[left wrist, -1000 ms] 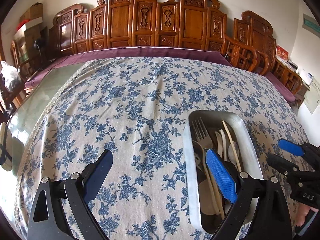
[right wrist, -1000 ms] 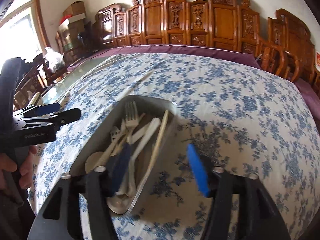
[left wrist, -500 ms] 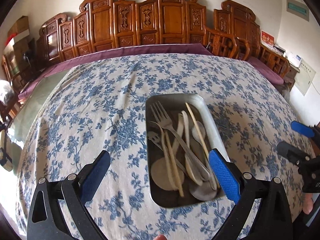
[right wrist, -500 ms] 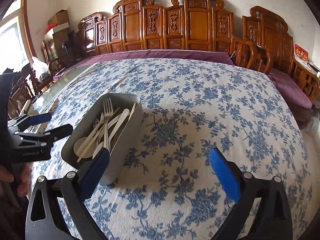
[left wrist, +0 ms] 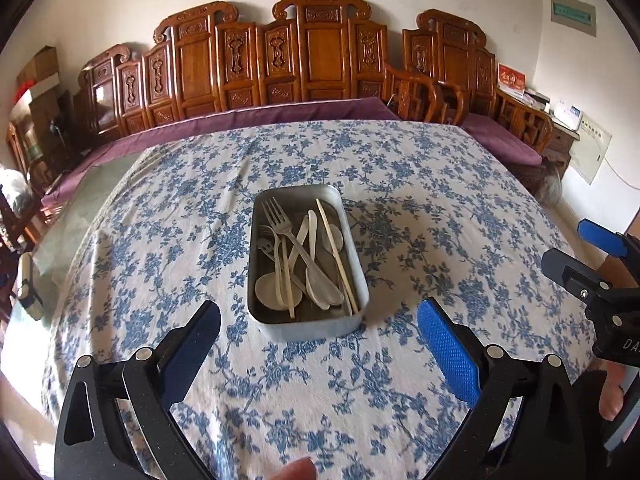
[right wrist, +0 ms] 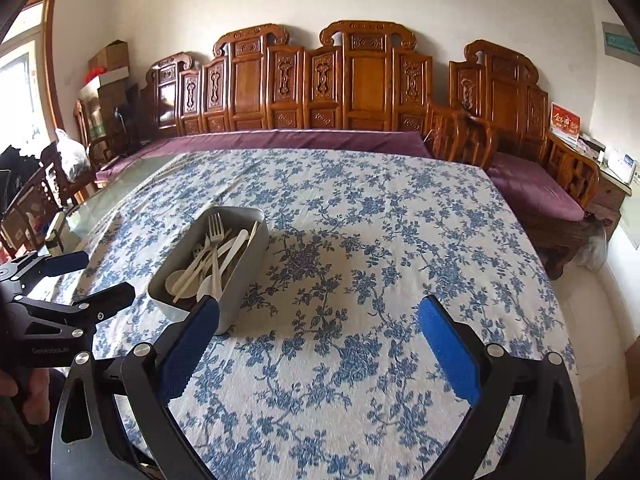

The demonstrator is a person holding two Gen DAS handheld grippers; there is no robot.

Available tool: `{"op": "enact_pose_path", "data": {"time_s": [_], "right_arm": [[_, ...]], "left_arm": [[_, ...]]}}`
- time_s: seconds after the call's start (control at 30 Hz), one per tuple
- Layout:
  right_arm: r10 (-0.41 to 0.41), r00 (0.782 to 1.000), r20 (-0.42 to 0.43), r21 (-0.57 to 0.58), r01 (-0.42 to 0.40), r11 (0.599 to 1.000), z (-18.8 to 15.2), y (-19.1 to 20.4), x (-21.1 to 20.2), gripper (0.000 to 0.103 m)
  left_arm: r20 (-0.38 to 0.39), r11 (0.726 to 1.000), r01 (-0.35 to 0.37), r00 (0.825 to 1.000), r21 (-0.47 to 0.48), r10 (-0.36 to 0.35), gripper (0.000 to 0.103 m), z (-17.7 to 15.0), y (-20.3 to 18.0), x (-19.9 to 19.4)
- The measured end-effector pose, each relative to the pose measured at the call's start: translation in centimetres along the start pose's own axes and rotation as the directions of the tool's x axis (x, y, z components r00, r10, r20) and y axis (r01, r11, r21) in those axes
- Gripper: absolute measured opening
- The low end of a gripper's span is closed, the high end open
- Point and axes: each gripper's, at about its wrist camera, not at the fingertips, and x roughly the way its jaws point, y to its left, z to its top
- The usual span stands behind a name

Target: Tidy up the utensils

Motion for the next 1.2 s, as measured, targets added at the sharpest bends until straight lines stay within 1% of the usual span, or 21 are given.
{"op": "enact_pose_path", "data": {"time_s": [0.13, 0.3, 0.5, 0.67, 0.83, 1.2], "right_arm": [[-0.013, 1.0, 0.023, 0.005, 0.013, 1.0, -0.6, 0.0, -3.0, 0.1], [-0.027, 0.998, 0.054, 0.005, 0.027, 1.0, -1.0, 0.3, -5.6, 0.1], [-0.038, 0.991, 0.131, 0.01, 0.037, 0.999, -0.1, 0.8, -9.3, 0.1], [-0.046, 0.978, 0.206, 0.005, 0.046, 0.999, 1.1, 1.2, -12.6, 0.1], [-0.044, 0.96, 0.278, 0.008, 0.043, 0.999, 2.4, 1.4, -15.7, 0.1], [-0.038, 0.929, 0.369, 0.012, 0.036, 0.999, 3.7, 1.8, -20.3, 0.1]], "left_arm": [[0.031, 1.0, 0.003, 1.0, -0.006, -0.003, 0.095, -0.1, -0.5, -3.0], [0.075, 1.0, 0.005, 0.997, -0.01, -0.004, 0.095, 0.0, -0.7, -6.3], [0.156, 0.999, 0.01, 0.988, -0.038, -0.003, 0.095, 1.1, -0.5, -10.3], [0.21, 0.999, 0.006, 0.978, -0.043, 0.003, 0.095, 1.8, -0.7, -13.1], [0.264, 0.999, -0.001, 0.965, -0.041, 0.011, 0.095, 2.5, -0.9, -16.0], [0.353, 0.999, -0.008, 0.935, -0.033, 0.019, 0.095, 3.0, -1.8, -20.9]]}}
